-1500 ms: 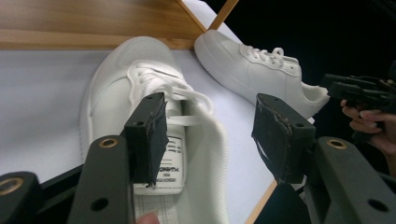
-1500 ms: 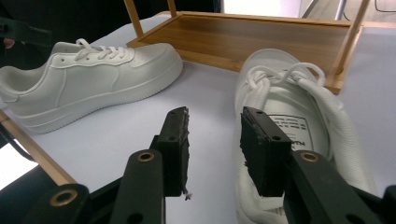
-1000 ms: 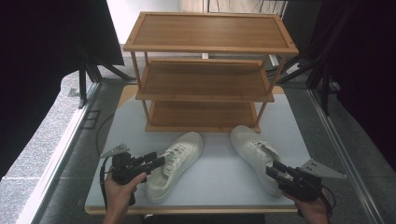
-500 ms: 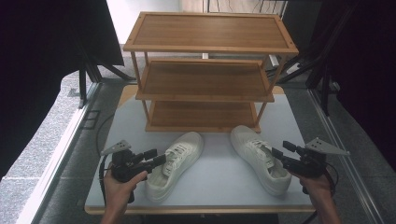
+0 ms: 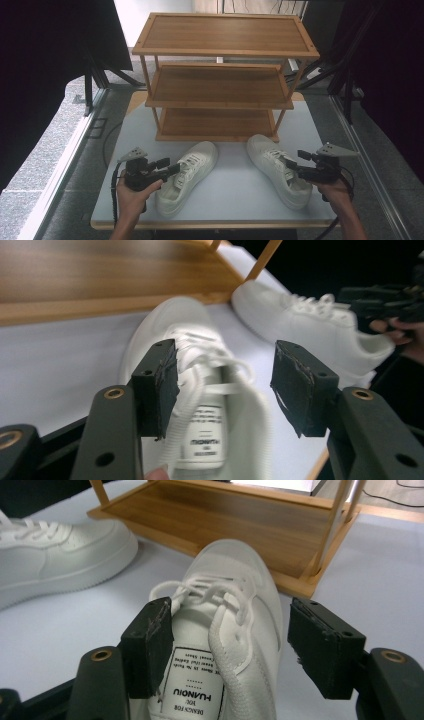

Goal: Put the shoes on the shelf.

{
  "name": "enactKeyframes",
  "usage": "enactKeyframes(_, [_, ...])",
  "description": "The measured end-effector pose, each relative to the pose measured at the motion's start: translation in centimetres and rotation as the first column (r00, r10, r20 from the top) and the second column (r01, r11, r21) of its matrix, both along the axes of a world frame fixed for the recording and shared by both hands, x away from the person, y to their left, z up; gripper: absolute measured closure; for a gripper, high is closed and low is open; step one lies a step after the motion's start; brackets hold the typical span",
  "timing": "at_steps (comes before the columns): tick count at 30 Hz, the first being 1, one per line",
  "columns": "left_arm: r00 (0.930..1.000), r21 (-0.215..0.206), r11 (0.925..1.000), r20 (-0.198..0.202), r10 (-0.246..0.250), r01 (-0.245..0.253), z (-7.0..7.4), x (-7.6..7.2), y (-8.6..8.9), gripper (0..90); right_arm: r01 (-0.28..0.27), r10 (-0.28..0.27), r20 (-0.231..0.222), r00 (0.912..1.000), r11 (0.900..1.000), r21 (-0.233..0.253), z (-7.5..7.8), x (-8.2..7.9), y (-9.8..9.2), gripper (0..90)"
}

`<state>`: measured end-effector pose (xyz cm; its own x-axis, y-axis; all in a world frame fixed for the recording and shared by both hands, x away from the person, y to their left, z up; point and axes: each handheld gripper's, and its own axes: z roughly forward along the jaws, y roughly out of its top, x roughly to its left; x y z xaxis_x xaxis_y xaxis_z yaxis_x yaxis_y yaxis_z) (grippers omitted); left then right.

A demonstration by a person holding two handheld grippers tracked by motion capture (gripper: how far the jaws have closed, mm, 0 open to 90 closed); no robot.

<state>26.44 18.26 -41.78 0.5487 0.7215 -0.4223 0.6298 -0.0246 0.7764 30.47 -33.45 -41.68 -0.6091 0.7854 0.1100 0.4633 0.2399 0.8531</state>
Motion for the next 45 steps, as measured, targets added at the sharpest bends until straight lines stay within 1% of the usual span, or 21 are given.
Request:
enactKeyframes(2, [1.0,0.01,1.0,0.001,-0.001,0.001,-0.2,0.1,-0.1,44.1,-0.011,0.011,-0.002,0.9999,1.0,-0.007,-0.3,0.1,0.1,34.3])
enactKeyframes(7, [0.9999,0.102,0.9947,0.012,-0.01,0.009,-1.0,0.4,-1.2,44.5,-0.02,0.018,-0.035,0.9992,0.998,-0.063,-2.1,1.0,0.8,34.9])
enactKeyframes(9, [0.9998,0.149,0.9887,0.012,-0.014,0.012,-1.4,0.5,-1.6,44.7,-0.019,0.016,-0.046,0.9988,0.996,-0.083,-2.6,1.3,0.8,35.3])
enactKeyframes(10, [0.9998,0.149,0.9887,0.012,-0.014,0.012,-1.4,0.5,-1.6,44.8,-0.019,0.016,-0.046,0.9988,0.996,-0.083,-2.6,1.3,0.8,35.3])
enactKeyframes(11, [0.9999,0.185,0.9827,0.007,-0.013,0.011,-1.8,0.7,-1.9,45.0,-0.023,0.02,-0.057,0.9982,0.998,-0.058,-3.1,1.7,0.5,36.4])
enactKeyframes(13, [1.0,0.224,0.9747,0.002,-0.009,0.008,-2.2,0.9,-2.2,45.5,-0.017,0.015,-0.054,0.9984,0.999,-0.046,-3.2,2.0,0.4,37.8])
enactKeyframes(18, [0.9999,0.259,0.9658,-0.016,0.003,0.001,-2.4,1.2,-2.2,50.1,-0.031,0.029,-0.071,0.997,0.999,-0.029,-3.6,2.7,0.4,41.5])
enactKeyframes(19, [0.9995,0.277,0.9608,-0.032,0.008,0.001,-2.6,1.4,-2.2,50.9,-0.032,0.03,-0.084,0.996,0.999,-0.017,-3.7,3.0,0.3,42.2])
enactKeyframes(24, [0.999,0.302,0.9528,-0.02,0.04,-0.032,-3.1,1.6,-2.0,54.8,-0.01,0.01,-0.097,0.9952,1.0,0.001,-3.9,3.0,0.2,47.6])
enactKeyframes(27, [0.999,0.293,0.9557,-0.02,0.04,-0.033,-3.3,1.7,-1.9,57.1,0.004,-0.004,-0.096,0.9954,1.0,-0.006,-3.9,3.0,0.2,53.0])
enactKeyframes(29, [0.9996,0.299,0.9538,0.007,0.026,-0.027,-3.2,1.5,-2.0,68.2,0.048,-0.052,-0.096,0.9941,0.998,-0.042,-3.9,2.9,0.2,66.8])
enactKeyframes(30, [0.9996,0.299,0.9538,0.007,0.026,-0.027,-3.2,1.5,-2.0,70.9,0.048,-0.052,-0.096,0.9941,0.998,-0.042,-3.9,2.9,0.2,66.8])
enactKeyframes(32, [0.9994,0.302,0.9528,0.019,0.028,-0.032,-3.2,1.5,-2.0,74.3,0.079,-0.087,-0.087,0.9924,0.992,-0.095,-3.6,2.8,0.7,76.7])
enactKeyframes(36, [0.9984,0.301,0.9522,0.038,0.041,-0.051,-3.2,1.2,-2.1,77.4,0.093,-0.102,-0.068,0.9925,0.987,-0.131,-3.5,2.6,1.0,81.6])
enactKeyframes(38, [0.9982,0.281,0.9582,0.04,0.044,-0.053,-3.2,1.2,-2.1,78.7,0.101,-0.109,-0.066,0.9918,0.988,-0.119,-3.5,2.6,0.9,83.0])
enactKeyframes(39, [0.998,0.245,0.9679,0.041,0.047,-0.056,-3.2,1.1,-1.9,79.5,0.11,-0.116,-0.07,0.9908,0.99,-0.084,-3.6,2.5,0.6,83.8])
enactKeyframes(41, [0.9981,0.222,0.9736,0.039,0.048,-0.056,-3.1,1.1,-1.8,79.8,0.127,-0.131,-0.07,0.9889,0.991,-0.049,-3.7,2.4,0.3,84.0])
enactKeyframes(42, [0.9981,0.222,0.9736,0.039,0.048,-0.056,-3.1,1.1,-1.8,79.8,0.127,-0.131,-0.07,0.9889,0.991,-0.049,-3.7,2.4,0.3,84.0])
enactKeyframes(43, [0.9982,0.199,0.979,0.045,0.039,-0.047,-2.8,0.9,-1.7,79.7,0.149,-0.15,-0.046,0.9876,0.989,-0.021,-3.7,1.9,0.1,84.0])
enactKeyframes(44, [0.9982,0.199,0.979,0.045,0.039,-0.047,-2.8,0.9,-1.7,79.7,0.149,-0.15,-0.046,0.9876,0.989,-0.021,-3.7,1.9,0.1,84.0])
enactKeyframes(45, [0.9984,0.172,0.9842,0.042,0.038,-0.044,-2.6,0.7,-1.5,79.7,0.173,-0.172,-0.019,0.9849,0.985,0.027,-3.8,1.1,0.0,84.2])
